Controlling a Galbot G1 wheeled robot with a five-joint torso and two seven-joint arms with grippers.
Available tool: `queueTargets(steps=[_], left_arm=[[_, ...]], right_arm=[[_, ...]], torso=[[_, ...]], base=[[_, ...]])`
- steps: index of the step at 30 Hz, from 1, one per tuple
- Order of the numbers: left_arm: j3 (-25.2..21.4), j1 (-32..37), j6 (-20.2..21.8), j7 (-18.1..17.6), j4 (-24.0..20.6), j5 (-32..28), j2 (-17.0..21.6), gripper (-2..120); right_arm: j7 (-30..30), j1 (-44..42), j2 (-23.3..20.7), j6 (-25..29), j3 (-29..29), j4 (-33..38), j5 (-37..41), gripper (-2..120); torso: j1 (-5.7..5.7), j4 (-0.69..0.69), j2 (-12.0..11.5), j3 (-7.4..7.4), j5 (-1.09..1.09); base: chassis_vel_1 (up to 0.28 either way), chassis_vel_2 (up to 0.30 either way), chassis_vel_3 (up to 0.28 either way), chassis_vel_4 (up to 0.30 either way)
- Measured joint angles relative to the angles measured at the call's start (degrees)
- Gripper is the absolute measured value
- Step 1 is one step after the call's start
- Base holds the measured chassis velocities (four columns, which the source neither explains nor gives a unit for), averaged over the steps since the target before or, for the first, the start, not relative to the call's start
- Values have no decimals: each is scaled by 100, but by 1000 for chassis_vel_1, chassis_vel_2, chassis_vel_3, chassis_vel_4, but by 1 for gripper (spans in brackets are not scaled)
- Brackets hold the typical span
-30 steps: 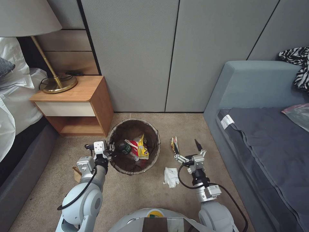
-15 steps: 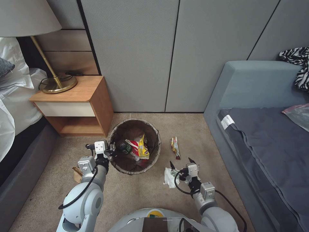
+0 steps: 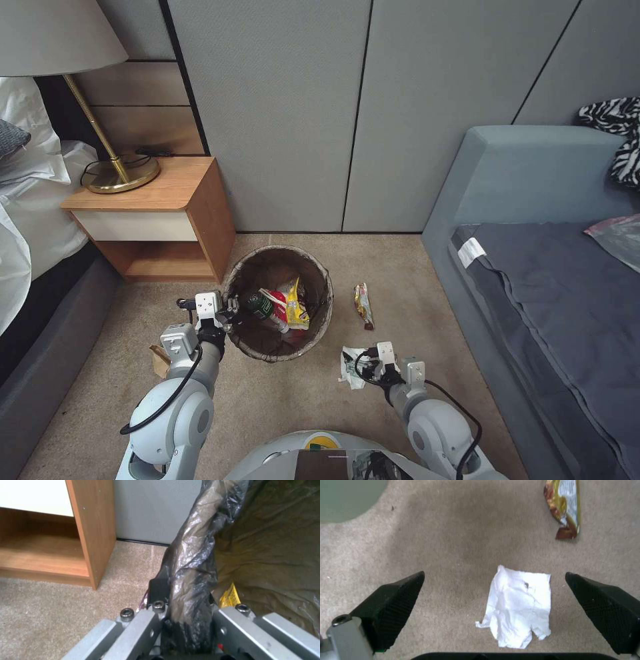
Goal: Pick up the trash bin, then pick up the garbage from the floor and place it into the trash bin.
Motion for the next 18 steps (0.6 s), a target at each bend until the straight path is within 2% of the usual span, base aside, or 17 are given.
queueTargets(steps=[18], left_arm=[[24,-11,4,-3,36,57,-11,2]], right_arm=[[-145,610,137,44,-121,-1039,-66,100]], torso=[[0,0,0,0,-1]], base=[[0,0,0,0]])
